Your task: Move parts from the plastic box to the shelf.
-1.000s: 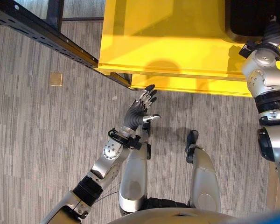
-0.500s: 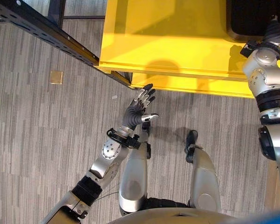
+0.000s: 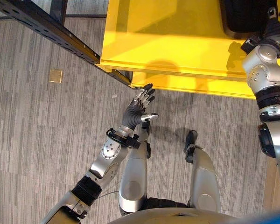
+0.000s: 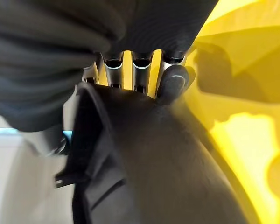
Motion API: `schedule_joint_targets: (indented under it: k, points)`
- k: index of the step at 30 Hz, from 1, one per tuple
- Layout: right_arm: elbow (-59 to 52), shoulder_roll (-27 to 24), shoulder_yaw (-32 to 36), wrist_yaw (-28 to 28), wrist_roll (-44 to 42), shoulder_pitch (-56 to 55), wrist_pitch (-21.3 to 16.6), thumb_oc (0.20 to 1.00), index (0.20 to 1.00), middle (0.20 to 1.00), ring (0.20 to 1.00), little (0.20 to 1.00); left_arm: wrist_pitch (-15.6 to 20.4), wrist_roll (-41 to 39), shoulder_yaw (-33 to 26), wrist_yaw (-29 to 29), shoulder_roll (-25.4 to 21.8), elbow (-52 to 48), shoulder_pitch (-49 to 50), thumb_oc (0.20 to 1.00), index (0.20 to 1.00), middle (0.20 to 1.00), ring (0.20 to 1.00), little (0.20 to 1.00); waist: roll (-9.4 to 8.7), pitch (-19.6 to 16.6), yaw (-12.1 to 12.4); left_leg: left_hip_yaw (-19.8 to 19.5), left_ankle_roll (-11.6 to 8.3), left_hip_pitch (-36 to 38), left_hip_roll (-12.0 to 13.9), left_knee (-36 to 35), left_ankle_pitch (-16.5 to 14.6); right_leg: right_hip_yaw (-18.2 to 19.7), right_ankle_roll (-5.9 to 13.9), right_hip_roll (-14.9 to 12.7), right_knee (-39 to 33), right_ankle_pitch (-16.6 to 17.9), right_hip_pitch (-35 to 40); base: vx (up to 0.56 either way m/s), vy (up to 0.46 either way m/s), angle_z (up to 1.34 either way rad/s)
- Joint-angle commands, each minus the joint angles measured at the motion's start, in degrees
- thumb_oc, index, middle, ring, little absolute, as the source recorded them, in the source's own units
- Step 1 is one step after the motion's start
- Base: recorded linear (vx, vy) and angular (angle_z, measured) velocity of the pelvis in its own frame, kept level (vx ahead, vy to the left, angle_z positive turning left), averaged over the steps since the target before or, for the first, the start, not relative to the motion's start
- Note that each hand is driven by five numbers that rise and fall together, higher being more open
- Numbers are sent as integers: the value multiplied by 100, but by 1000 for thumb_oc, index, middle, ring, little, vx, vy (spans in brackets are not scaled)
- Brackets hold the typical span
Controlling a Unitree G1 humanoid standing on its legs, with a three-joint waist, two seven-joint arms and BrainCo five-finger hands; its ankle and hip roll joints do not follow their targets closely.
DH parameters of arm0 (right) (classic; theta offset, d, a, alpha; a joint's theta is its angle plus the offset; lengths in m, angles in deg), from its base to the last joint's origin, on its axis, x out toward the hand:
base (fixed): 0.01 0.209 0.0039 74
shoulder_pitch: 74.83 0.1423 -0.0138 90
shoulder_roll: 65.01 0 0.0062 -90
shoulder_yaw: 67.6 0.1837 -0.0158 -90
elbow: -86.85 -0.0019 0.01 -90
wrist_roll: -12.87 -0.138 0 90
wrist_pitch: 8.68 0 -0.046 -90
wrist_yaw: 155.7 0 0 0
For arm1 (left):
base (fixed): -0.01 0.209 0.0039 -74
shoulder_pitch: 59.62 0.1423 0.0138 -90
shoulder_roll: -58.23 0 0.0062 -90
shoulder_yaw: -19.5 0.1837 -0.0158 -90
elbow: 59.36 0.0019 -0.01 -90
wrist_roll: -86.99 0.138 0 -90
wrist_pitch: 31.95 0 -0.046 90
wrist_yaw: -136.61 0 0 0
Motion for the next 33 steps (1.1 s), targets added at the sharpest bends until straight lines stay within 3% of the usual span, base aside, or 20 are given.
schedule_joint_targets:
  k: [1, 11, 15, 19, 33]
  points:
    - [91, 104, -4, -46, -334, 226, -92, 1000, 1000, 1000, 1000, 1000, 157, 51, -101, -32, -78, -462, 92, 1000, 1000, 1000, 1000, 1000, -93, -69, 278, 68, 168, 14, -154, 189, -479, -131, -103, 207, -150, 263, 144, 0, 0, 0]
    - [96, 30, -55, -308, 217, 250, -150, 1000, 1000, 1000, 1000, 1000, 113, 17, -103, -39, -120, -531, 82, 1000, 1000, 1000, 1000, 1000, -93, -69, 281, 67, 174, 38, -164, 171, -475, -137, -94, 218, -163, 275, 172, 0, 0, 0]
    - [-251, -3, 72, -379, 557, 118, -487, 1000, 1000, 1000, 1000, 1000, 190, 0, -126, -45, -139, -559, 142, 1000, 1000, 1000, 1000, 1000, -94, -69, 240, 90, 176, 114, -164, 141, -482, -113, -85, 223, -208, 278, 233, -18, 8, 0]
    - [-691, 69, 31, -437, 733, -33, -9, 1000, 1000, 1000, 1000, 1000, 206, 19, -163, -92, -132, -560, 180, 1000, 1000, 1000, 1000, 1000, -108, -69, 214, 114, 181, 190, -160, 135, -499, -89, -72, 216, -242, 292, 292, -19, -5, -2]
    - [-233, 98, -87, 228, 1073, -144, 278, 1000, 1000, 1000, 1000, 1000, 238, -14, -173, -200, -115, -525, 126, 1000, 1000, 1000, 1000, 1000, -82, -69, 208, 169, 169, 444, -135, 2, -484, -91, -58, 207, -421, 343, 532, -7, -1, -1]
